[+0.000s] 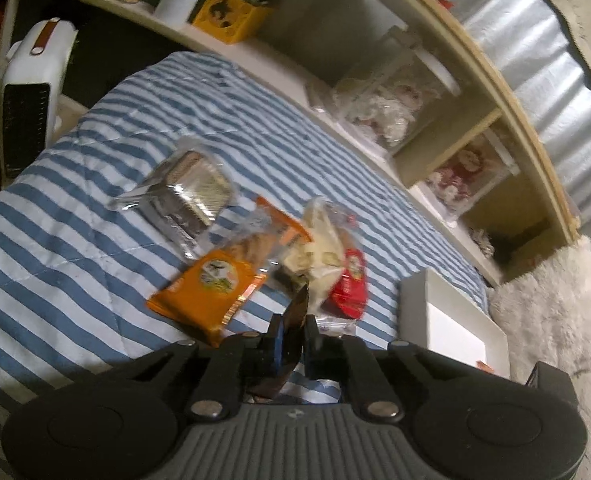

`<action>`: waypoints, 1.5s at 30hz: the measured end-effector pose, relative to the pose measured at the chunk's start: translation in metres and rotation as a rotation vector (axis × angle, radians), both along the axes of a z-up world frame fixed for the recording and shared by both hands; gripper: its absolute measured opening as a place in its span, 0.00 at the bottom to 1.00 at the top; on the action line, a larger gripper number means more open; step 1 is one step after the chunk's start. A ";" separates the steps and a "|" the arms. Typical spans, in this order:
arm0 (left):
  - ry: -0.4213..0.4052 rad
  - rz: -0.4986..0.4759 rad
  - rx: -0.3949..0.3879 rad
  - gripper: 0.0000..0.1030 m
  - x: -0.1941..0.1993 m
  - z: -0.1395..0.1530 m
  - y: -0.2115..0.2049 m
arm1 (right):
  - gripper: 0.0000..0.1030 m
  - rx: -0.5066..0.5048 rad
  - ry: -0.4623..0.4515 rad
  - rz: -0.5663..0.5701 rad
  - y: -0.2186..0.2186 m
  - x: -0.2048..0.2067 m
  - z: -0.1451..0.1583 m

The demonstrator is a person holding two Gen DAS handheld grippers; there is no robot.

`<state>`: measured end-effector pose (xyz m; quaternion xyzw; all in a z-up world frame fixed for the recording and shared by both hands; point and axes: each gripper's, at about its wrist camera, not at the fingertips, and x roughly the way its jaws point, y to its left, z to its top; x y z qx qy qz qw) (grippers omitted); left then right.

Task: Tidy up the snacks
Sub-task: 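Move both tools over the snack pile beside the tray, then grasp the brown packet with the left tool while the right tool grasps the clear candy packet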

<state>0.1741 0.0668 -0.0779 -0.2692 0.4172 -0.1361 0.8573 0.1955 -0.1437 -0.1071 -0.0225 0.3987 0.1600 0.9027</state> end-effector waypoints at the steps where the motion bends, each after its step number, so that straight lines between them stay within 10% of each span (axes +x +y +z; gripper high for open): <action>1: -0.007 -0.014 -0.011 0.09 -0.004 0.003 -0.002 | 0.36 0.003 -0.001 -0.007 -0.004 -0.004 0.003; 19: 0.088 -0.416 0.143 0.09 -0.024 -0.013 -0.072 | 0.35 0.069 0.044 -0.041 -0.078 -0.085 0.038; 31: 0.043 -0.310 0.189 0.12 -0.008 -0.017 -0.066 | 0.33 -0.032 0.074 0.046 -0.056 -0.086 -0.001; 36: 0.141 -0.189 0.156 0.44 -0.017 -0.021 -0.050 | 0.33 -0.072 0.056 0.068 -0.049 -0.085 -0.003; 45: 0.256 -0.036 0.062 0.54 -0.045 -0.029 -0.031 | 0.33 -0.153 0.026 0.153 -0.037 -0.093 -0.004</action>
